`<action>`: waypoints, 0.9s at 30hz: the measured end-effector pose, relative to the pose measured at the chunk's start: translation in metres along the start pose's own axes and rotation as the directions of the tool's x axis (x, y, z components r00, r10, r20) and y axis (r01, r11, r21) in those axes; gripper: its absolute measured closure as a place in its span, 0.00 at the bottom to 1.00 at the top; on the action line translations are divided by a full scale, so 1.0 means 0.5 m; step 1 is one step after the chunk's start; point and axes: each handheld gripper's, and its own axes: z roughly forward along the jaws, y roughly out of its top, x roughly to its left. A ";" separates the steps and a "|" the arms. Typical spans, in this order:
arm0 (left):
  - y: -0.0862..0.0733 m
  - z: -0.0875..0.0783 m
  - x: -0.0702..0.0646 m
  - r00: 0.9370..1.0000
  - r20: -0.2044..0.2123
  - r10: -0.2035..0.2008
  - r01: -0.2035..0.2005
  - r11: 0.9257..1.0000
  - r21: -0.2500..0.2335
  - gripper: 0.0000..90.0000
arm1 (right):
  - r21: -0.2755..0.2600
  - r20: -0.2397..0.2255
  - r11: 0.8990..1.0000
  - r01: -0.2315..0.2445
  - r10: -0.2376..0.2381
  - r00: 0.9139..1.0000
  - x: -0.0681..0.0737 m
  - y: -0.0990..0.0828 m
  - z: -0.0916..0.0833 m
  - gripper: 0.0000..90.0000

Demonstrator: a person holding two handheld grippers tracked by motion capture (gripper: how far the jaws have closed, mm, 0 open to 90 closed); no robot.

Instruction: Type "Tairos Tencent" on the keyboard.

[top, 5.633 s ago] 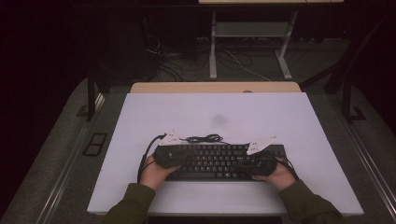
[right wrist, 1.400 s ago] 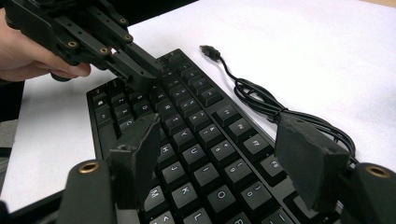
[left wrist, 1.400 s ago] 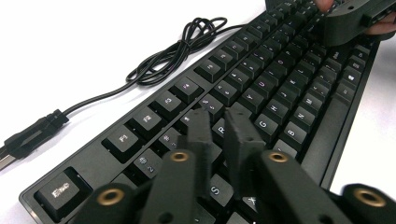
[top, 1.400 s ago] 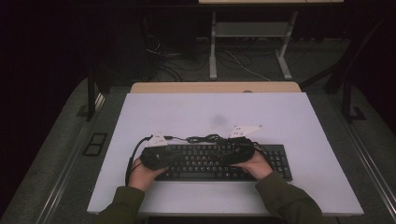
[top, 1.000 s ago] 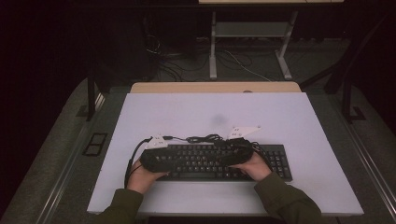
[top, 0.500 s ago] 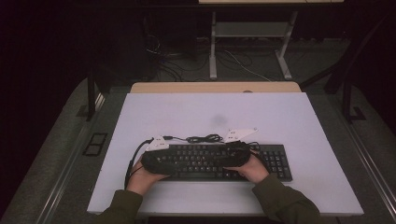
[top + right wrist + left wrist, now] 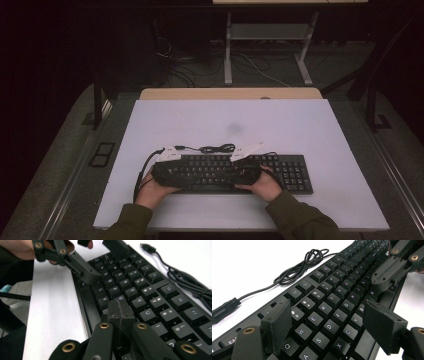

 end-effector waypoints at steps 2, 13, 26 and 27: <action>0.000 0.000 -0.001 1.000 0.001 0.000 0.000 1.000 0.001 0.25 | 0.013 0.000 1.000 0.000 0.000 1.000 0.002 -0.001 0.004 0.99; -0.001 0.001 -0.001 1.000 0.003 -0.001 0.001 1.000 0.002 0.25 | 0.052 0.013 0.999 0.004 -0.005 1.000 0.005 -0.005 0.020 0.99; -0.001 0.002 -0.001 1.000 0.002 -0.001 0.001 1.000 0.003 0.25 | 0.068 0.016 0.998 0.011 -0.012 1.000 0.006 -0.008 0.025 0.99; -0.001 0.001 -0.001 1.000 0.002 -0.001 0.001 1.000 0.003 0.25 | 0.067 0.015 0.998 0.010 -0.011 1.000 0.005 -0.008 0.025 0.99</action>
